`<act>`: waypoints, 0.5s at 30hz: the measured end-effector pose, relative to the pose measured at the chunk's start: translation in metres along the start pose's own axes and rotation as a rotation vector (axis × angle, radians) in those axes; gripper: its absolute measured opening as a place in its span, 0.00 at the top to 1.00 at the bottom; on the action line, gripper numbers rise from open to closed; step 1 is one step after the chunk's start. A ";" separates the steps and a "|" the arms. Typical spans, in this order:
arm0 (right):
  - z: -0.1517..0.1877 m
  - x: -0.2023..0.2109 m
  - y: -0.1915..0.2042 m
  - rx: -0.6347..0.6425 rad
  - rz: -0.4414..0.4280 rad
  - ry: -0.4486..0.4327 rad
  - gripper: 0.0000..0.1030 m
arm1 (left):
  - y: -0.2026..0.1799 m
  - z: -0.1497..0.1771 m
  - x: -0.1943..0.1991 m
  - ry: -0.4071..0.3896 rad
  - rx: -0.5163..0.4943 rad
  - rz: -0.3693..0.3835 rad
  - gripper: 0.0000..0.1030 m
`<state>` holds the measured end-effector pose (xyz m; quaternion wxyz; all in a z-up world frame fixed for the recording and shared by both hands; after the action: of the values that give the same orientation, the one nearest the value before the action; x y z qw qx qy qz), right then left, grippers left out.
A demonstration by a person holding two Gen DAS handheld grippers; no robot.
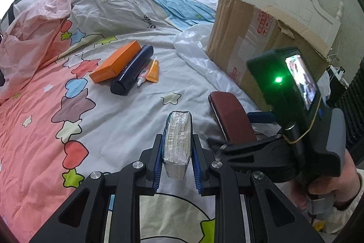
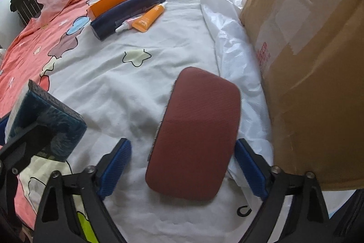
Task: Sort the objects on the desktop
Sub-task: 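Carry the maroon case with the right tool while the left tool carries the packet to the cardboard box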
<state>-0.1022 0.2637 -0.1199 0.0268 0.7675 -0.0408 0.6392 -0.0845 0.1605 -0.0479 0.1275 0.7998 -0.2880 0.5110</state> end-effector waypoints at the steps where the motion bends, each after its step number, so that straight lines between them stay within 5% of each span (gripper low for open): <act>1: 0.000 0.002 -0.003 -0.004 -0.007 -0.001 0.36 | 0.000 0.000 0.000 0.000 0.001 0.001 0.78; 15: 0.002 0.036 -0.007 0.025 -0.050 -0.055 0.42 | -0.002 -0.001 0.008 -0.012 0.000 0.002 0.78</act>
<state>-0.0935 0.2693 -0.0847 0.0320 0.7859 -0.0145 0.6174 -0.0816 0.1605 -0.0405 0.1250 0.8025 -0.2897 0.5063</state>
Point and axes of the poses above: each gripper's, at about its wrist camera, not at the fingertips, and x roughly against the way its jaws point, y to its left, z to its underside, the point moved 9 cm from there along -x, roughly the way its jaws point, and after that the axes turned 13 degrees about y, right-handed, at the moved point
